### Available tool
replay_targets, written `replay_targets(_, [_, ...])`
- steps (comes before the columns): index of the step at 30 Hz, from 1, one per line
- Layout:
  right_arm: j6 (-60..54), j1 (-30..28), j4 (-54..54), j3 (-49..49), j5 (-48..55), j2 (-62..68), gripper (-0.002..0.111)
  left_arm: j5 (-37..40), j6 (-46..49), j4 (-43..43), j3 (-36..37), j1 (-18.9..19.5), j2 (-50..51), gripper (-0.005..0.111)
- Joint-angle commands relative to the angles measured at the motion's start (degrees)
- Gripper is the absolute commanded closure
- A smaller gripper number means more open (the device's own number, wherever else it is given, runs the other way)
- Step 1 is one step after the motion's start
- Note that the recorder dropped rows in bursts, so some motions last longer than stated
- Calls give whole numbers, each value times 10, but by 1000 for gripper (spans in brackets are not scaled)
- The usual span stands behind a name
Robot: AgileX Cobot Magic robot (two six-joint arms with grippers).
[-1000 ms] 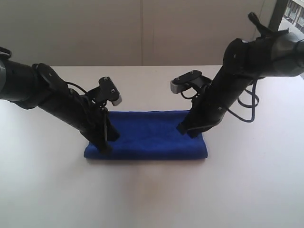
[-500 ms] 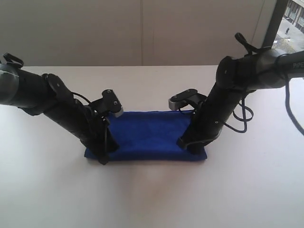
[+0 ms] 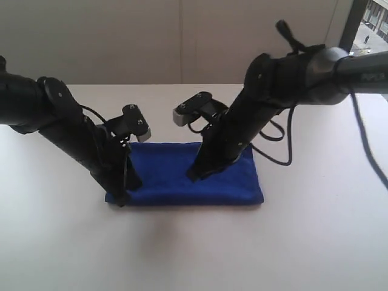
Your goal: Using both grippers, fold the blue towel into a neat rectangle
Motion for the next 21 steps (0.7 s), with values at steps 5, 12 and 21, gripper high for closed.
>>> replay_targets(5, [-7, 44, 3, -2, -38, 75, 108, 21, -139, 153, 20, 2, 24, 107])
replay_targets(12, [23, 44, -85, -33, -18, 17, 108, 5, -139, 154, 20, 2, -19, 107])
replay_targets(21, [235, 0, -313, -1, 61, -22, 108, -34, -150, 150, 20, 2, -51, 107])
